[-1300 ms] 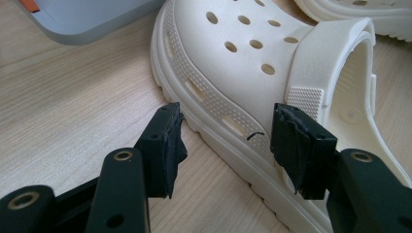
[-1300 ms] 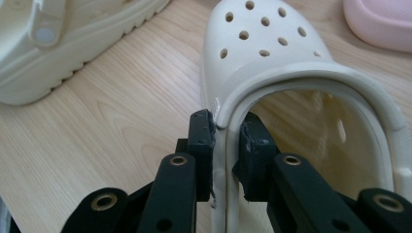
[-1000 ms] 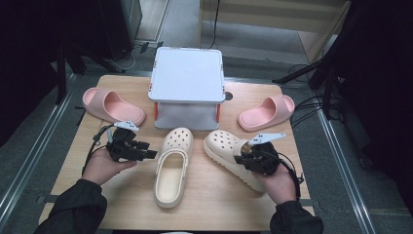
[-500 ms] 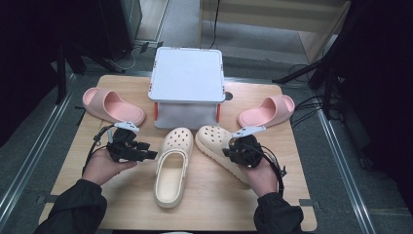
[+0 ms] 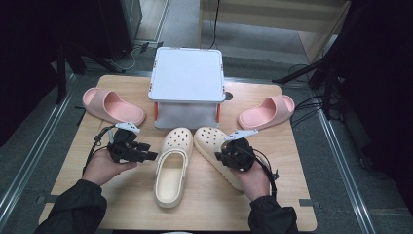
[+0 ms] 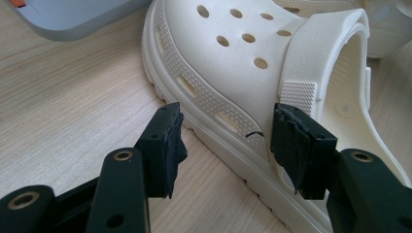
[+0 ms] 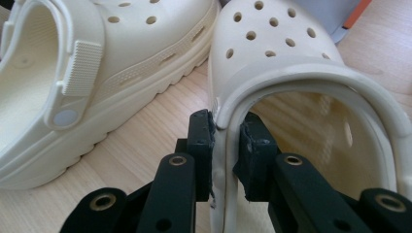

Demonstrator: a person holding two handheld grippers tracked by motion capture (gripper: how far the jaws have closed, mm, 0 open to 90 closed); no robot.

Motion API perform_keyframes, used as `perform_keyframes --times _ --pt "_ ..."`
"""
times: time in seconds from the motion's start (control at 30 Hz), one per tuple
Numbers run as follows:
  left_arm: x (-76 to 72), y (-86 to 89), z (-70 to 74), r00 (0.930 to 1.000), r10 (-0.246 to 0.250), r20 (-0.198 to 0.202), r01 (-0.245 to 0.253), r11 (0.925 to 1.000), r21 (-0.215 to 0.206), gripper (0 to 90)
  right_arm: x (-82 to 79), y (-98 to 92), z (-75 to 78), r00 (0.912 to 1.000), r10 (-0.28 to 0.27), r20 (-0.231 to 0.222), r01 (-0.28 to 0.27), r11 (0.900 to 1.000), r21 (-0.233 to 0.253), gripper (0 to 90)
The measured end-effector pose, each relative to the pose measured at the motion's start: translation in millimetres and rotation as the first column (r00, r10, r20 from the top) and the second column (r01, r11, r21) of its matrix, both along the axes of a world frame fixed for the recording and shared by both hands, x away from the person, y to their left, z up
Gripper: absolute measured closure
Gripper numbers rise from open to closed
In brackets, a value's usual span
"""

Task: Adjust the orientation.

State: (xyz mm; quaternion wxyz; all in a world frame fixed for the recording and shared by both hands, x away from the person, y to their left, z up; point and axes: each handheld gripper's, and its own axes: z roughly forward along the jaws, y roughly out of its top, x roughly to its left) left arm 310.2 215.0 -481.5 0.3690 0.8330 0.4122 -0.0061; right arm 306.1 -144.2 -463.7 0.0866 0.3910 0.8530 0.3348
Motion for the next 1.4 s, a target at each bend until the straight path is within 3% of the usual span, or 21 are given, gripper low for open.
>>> perform_keyframes --times 0.3,0.5,0.57,0.63,0.67,0.7,0.77,0.9,0.93,0.97,1.0,1.2,1.27,1.33,1.4 --pt "0.2 -1.5 -0.9 1.0 -0.007 -0.004 0.007 1.0 0.005 45.1 -6.3 11.0 -2.9 0.999 0.037 -0.026 -0.037 0.999 0.011 73.1" --pt "0.2 -1.8 -1.3 0.9999 -0.01 -0.005 0.01 0.9999 0.011 45.1 -8.0 13.4 -2.2 0.9976 0.064 -0.026 -0.064 0.998 0.014 65.1" --pt "-0.1 -1.3 -1.0 0.9999 -0.011 -0.003 0.011 0.9999 0.012 45.2 -9.0 9.4 1.2 0.9977 0.065 -0.02 -0.064 0.998 0.028 64.3" --pt "-0.4 -1.0 -0.6 0.9999 -0.008 -0.011 0.008 1.0 0.003 50.7 -9.9 3.6 5.8 0.9971 0.074 -0.018 -0.074 0.996 0.048 65.5" --pt "-0.9 -0.2 0.9 0.9997 -0.008 -0.023 0.008 0.9999 -0.011 53.6 -12.7 -4.2 11.4 0.9951 0.096 -0.024 -0.094 0.993 0.066 71.2" --pt "-0.9 -0.2 0.9 0.9997 -0.008 -0.023 0.008 0.9999 -0.011 54.7 -12.7 -4.2 11.4 0.9951 0.096 -0.024 -0.094 0.993 0.066 71.2" --pt "-2.5 0.6 2.7 0.9999 -0.009 -0.009 0.009 0.9998 -0.016 56.9 -16.8 -14.9 18.7 0.9939 0.108 -0.02 -0.106 0.991 0.082 76.9" --pt "-4.4 1.5 2.4 0.9999 -0.011 0.0 0.011 0.9999 -0.013 61.6 -21.4 -36.4 29.4 0.996 0.088 0.016 -0.089 0.993 0.083 80.6" --pt "-5.5 1.3 0.6 0.9999 -0.016 -0.005 0.016 0.9998 -0.013 62.4 -19.9 -49.4 30.9 0.997 0.067 0.038 -0.07 0.994 0.079 81.3" --pt "-5.5 1.3 0.6 0.9999 -0.016 -0.005 0.016 0.9998 -0.013 62.7 -19.9 -49.4 30.9 0.997 0.067 0.038 -0.07 0.994 0.079 81.3" --pt "-6.3 0.5 -1.0 0.9998 -0.02 0.002 0.02 0.9998 -0.005 63.1 -15.6 -62.5 28.5 0.9978 0.043 0.05 -0.046 0.996 0.076 81.4" --pt "-5.7 1.6 -4.6 0.9998 -0.018 -0.005 0.018 0.9996 -0.021 64.6 -4.5 -83.0 12.9 0.9988 -0.008 0.048 0.004 0.995 0.099 82.8" --pt "-5.2 2.4 -5.6 0.9997 -0.021 -0.013 0.02 0.9996 -0.02 67.0 3.8 -85.0 -0.8 0.998 -0.013 0.062 0.011 0.999 0.045 82.8" --pt "-5.3 2.4 -5.7 0.9997 -0.02 -0.011 0.02 0.9995 -0.022 67.6 6.3 -85.3 -4.7 0.9973 -0.015 0.072 0.013 1.0 0.027 82.8" --pt "-6.0 1.1 -6.9 0.9994 -0.033 -0.013 0.033 0.9992 -0.023 69.0 14.4 -83.7 -15.8 0.9994 -0.013 0.032 0.012 0.999 0.035 82.4"
